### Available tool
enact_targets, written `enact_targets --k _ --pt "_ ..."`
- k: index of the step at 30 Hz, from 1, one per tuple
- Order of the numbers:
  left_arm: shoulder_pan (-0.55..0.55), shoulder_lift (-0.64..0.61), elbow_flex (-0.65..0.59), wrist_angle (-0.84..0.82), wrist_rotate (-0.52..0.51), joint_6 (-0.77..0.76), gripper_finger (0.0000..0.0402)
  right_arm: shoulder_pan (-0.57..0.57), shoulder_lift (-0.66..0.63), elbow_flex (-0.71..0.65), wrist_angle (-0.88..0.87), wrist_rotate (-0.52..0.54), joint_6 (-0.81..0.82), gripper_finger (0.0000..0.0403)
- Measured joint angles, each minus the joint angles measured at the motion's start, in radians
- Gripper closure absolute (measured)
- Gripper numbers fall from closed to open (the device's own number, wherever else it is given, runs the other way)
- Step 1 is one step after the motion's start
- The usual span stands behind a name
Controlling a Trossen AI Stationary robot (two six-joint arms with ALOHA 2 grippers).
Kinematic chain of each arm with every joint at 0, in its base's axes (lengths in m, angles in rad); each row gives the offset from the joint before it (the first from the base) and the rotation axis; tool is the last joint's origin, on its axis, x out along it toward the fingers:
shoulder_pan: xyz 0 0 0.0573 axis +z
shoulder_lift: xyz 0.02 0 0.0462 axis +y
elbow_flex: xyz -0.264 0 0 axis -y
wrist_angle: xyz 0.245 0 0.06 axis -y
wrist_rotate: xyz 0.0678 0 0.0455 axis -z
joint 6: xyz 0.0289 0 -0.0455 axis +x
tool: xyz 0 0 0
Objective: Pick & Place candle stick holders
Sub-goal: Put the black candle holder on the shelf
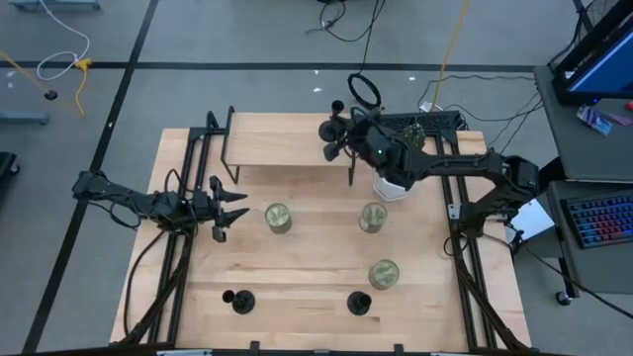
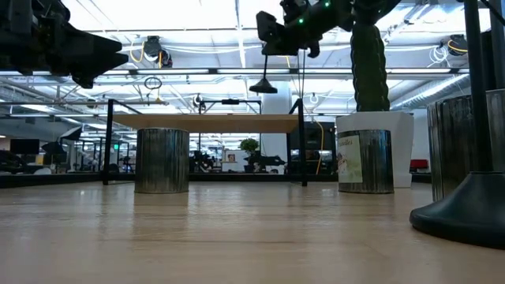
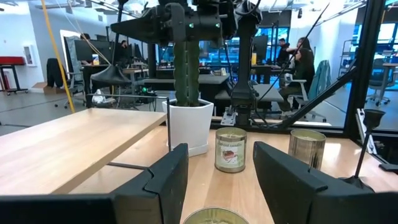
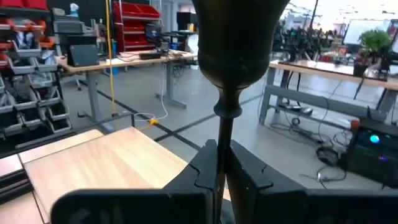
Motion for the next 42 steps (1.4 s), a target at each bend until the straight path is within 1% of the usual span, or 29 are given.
enact_targets --k 3,7,10,11,13,15,23,26,30,35,37,42 --pt "0.0 0.0 0.0 0.0 0.0 0.0 0.0213 -0.001 0.011 0.0 -0.011 0.007 0.021 0.0393" --pt "0.0 0.0 0.0 0.0 0.0 0.0 0.0213 0.0 0.063 -0.002 0.019 0.073 0.017 0.0393" --pt "0.0 0.0 0.0 0.0 0.0 0.0 0.0213 -0.005 0.111 0.001 0.04 0.085 0.037 0.0393" --pt "0.0 0.0 0.0 0.0 0.0 0.001 0.0213 -0.007 0.126 0.0 0.041 0.106 0.026 0.0393" --pt "0.0 0.0 0.0 -0.003 0.0 0.0 0.0213 -0.007 0.157 -0.002 0.07 0.185 0.0 0.0393" --pt "0.0 0.0 0.0 -0.005 0.0 -0.001 0.0213 -0.012 0.168 -0.002 0.104 0.214 -0.003 0.0393" --pt "0.0 0.0 0.0 -0.008 0.001 -0.003 0.0213 -0.05 0.169 -0.001 0.067 0.209 0.088 0.0391" --pt "0.0 0.0 0.0 -0.008 0.001 -0.003 0.0213 -0.065 0.168 -0.001 0.064 0.203 0.093 0.0381" --pt "0.0 0.0 0.0 -0.012 0.003 -0.003 0.0213 -0.074 0.168 -0.001 0.053 0.129 0.088 0.0364" --pt "0.0 0.0 0.0 -0.032 0.006 -0.003 0.0213 -0.073 0.168 -0.001 0.044 0.132 0.082 0.0342" --pt "0.0 0.0 0.0 -0.048 0.034 -0.003 0.0213 -0.073 0.168 -0.001 0.044 0.132 0.082 0.0332" --pt "0.0 0.0 0.0 -0.124 0.178 -0.005 0.0213 -0.065 0.168 -0.001 0.036 0.132 0.082 0.03"
